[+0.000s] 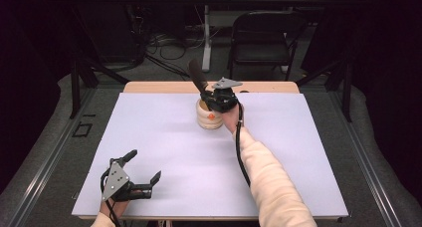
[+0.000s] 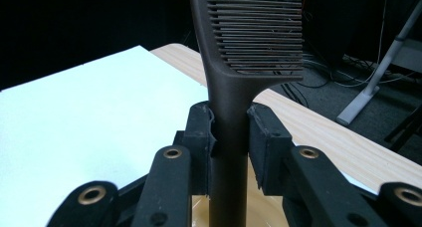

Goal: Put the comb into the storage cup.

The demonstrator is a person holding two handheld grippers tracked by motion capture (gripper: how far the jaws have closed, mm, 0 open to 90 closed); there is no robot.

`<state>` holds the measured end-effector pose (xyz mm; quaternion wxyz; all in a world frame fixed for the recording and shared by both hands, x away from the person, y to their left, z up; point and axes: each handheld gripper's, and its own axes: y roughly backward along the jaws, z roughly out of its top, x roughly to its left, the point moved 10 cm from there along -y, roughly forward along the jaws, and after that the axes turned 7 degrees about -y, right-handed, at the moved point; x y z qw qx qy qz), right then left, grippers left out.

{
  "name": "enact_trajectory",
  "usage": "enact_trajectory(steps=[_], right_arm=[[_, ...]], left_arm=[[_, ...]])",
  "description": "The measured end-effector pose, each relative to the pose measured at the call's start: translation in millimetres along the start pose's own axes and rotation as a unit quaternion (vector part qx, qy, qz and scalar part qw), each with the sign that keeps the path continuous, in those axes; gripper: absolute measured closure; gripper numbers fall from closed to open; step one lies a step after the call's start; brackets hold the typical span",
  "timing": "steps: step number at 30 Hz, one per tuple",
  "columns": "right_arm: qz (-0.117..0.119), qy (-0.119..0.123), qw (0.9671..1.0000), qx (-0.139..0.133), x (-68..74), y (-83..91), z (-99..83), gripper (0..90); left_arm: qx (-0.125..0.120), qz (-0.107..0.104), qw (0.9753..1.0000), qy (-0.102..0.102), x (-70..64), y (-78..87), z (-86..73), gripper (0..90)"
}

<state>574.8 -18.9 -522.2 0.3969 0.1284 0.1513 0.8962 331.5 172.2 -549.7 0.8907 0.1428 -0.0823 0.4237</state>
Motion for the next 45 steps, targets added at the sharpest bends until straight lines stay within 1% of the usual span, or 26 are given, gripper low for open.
enact_trajectory(steps=[5,23,32,38,45], right_arm=[[0.006,0.000,1.0000,0.000,-0.4,-0.7,-3.4,72.3],[0.010,0.000,0.9997,0.022,-2.8,-2.9,-15.4,71.9],[0.010,-0.002,0.9994,0.033,-3.9,-4.9,-19.8,71.8],[0.008,0.004,0.9992,0.039,-3.0,-5.1,-20.1,71.6],[0.005,0.005,0.9989,0.046,-3.7,-5.1,-21.7,70.2]], left_arm=[[0.000,0.001,1.0000,0.000,0.4,0.1,-0.2,0.1],[0.000,0.001,1.0000,0.001,0.2,-0.1,-0.2,0.1],[0.001,0.001,1.0000,0.001,0.5,0.1,-0.3,0.2],[0.000,0.001,1.0000,0.001,0.4,0.1,-0.1,0.1],[0.001,0.001,1.0000,0.000,0.5,0.1,-0.2,0.1]])
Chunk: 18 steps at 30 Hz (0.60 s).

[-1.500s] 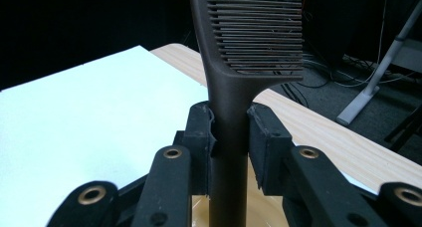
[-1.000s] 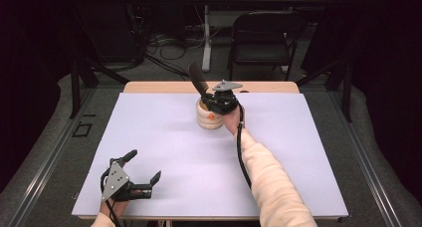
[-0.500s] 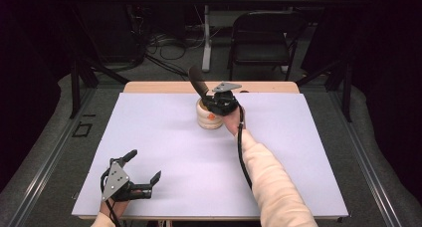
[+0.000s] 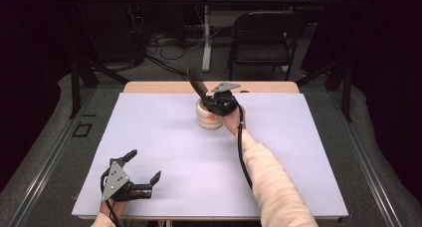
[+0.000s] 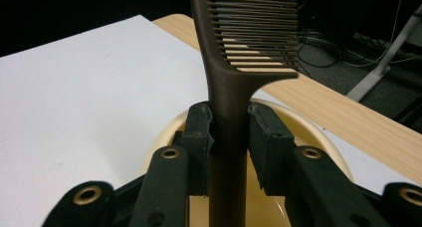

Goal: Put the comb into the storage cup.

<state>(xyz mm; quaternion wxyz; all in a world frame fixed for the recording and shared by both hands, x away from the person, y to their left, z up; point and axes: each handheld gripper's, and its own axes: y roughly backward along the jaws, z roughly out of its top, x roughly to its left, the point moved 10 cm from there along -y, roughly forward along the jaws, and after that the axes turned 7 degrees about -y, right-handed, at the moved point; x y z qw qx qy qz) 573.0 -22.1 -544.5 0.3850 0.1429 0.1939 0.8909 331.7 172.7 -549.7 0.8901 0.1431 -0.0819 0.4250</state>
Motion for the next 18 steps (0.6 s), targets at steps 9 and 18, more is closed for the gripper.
enact_trajectory(steps=[9,18], right_arm=[[-0.002,0.000,1.0000,0.004,-1.5,5.2,-0.5,63.0],[-0.006,-0.005,0.9999,0.009,0.4,15.0,2.6,42.7]], left_arm=[[0.000,0.000,1.0000,0.000,-0.4,-0.2,0.2,0.1],[0.000,0.000,1.0000,-0.001,-0.4,-0.3,0.2,0.2]])
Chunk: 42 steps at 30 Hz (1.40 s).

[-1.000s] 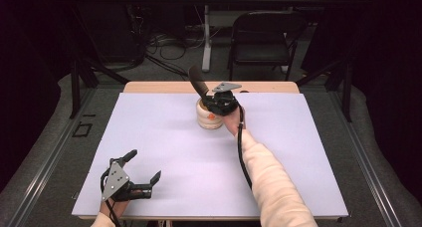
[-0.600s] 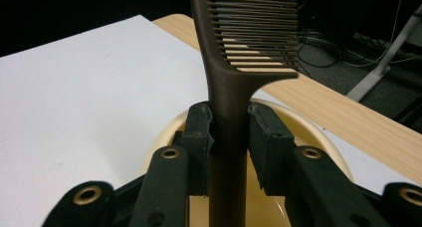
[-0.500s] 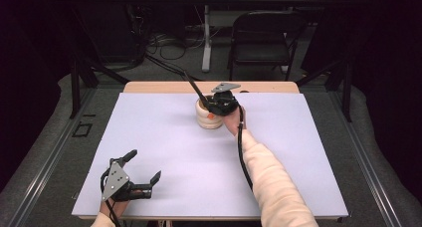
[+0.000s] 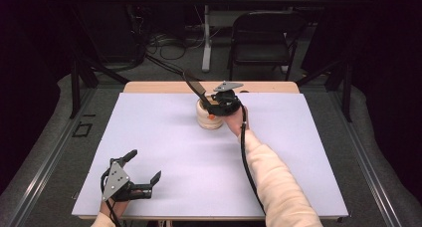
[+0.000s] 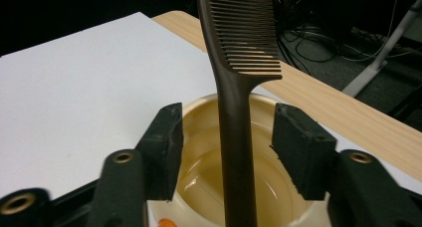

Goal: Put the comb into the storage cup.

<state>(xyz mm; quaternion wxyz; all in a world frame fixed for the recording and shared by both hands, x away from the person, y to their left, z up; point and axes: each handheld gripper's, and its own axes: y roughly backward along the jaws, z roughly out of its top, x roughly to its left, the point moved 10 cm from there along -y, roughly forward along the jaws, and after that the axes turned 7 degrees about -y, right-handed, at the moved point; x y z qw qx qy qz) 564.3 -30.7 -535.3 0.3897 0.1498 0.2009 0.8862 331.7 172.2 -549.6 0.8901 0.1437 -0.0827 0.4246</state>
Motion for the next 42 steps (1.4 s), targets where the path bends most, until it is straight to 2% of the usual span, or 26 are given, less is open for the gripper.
enact_trajectory(steps=[13,19,31,42], right_arm=[[0.016,0.002,0.9996,0.024,6.0,20.0,-4.0,23.0],[0.021,0.004,0.9991,0.036,8.6,29.0,-8.3,16.7],[0.038,0.008,0.9978,0.053,17.4,49.2,-17.3,12.4],[0.043,0.001,0.9971,0.062,13.5,68.6,-33.7,7.3]], left_arm=[[0.002,0.000,1.0000,0.001,-0.3,-0.7,-0.4,0.2],[0.003,-0.001,1.0000,-0.001,-0.5,-1.0,-0.5,0.2],[0.005,0.000,1.0000,-0.002,-0.1,-1.2,-1.4,0.2],[0.008,0.002,1.0000,0.000,-0.2,-0.6,-2.8,0.1]])
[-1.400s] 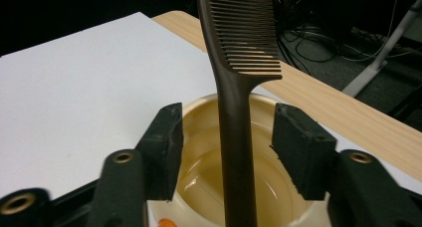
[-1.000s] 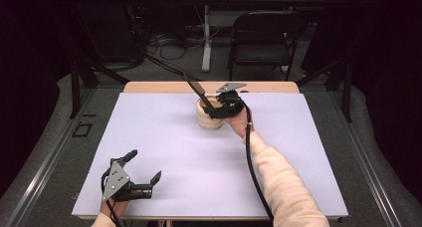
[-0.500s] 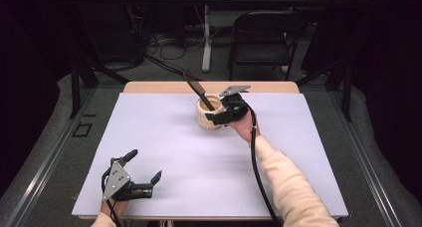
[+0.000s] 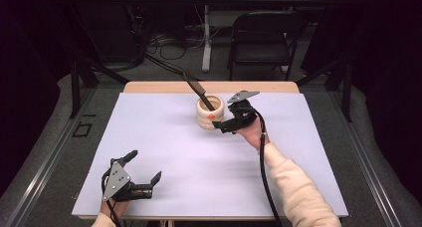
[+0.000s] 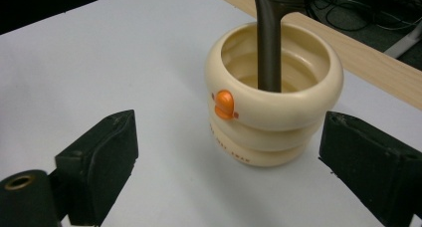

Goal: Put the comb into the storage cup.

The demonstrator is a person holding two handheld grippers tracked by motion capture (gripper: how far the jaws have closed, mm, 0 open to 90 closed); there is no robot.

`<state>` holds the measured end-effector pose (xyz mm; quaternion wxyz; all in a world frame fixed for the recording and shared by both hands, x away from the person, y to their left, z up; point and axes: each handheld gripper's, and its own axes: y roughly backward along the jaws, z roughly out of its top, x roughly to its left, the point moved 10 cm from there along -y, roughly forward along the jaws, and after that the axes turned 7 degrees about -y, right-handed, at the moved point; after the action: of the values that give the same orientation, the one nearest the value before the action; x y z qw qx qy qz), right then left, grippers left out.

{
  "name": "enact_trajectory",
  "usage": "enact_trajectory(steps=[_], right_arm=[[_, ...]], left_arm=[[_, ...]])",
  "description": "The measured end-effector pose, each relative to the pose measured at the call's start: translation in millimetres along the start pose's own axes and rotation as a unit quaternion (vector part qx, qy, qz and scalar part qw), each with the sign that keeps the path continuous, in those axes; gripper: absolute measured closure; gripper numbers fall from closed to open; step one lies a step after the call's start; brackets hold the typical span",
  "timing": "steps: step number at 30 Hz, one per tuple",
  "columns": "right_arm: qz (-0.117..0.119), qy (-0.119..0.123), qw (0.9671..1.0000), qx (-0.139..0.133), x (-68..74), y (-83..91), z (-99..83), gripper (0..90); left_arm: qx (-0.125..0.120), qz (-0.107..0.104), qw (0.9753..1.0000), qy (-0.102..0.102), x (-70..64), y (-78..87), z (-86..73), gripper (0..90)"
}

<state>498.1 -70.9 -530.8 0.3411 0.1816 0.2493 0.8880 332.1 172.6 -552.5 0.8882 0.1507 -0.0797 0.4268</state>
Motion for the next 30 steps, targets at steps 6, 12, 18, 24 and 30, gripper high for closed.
enact_trajectory(steps=[6,12,18,24,30], right_arm=[[0.005,-0.003,0.9999,0.011,1.0,11.0,-11.5,4.8],[0.012,-0.002,0.9997,0.020,4.9,19.3,-22.1,3.9],[0.016,0.006,0.9994,0.030,11.1,23.8,-30.0,2.0],[0.016,0.012,0.9991,0.038,13.6,31.1,-39.4,0.5],[0.014,0.015,0.9990,0.041,13.4,43.4,-51.5,0.0]], left_arm=[[0.000,-0.001,1.0000,-0.001,-0.2,0.2,0.2,0.1],[-0.001,-0.001,1.0000,-0.001,0.0,0.4,0.2,0.1],[-0.001,-0.001,1.0000,-0.002,0.0,1.1,0.3,0.1],[-0.002,-0.002,1.0000,-0.001,-0.3,1.8,0.3,0.1],[0.000,-0.006,1.0000,-0.002,-2.1,0.6,0.3,0.2]])
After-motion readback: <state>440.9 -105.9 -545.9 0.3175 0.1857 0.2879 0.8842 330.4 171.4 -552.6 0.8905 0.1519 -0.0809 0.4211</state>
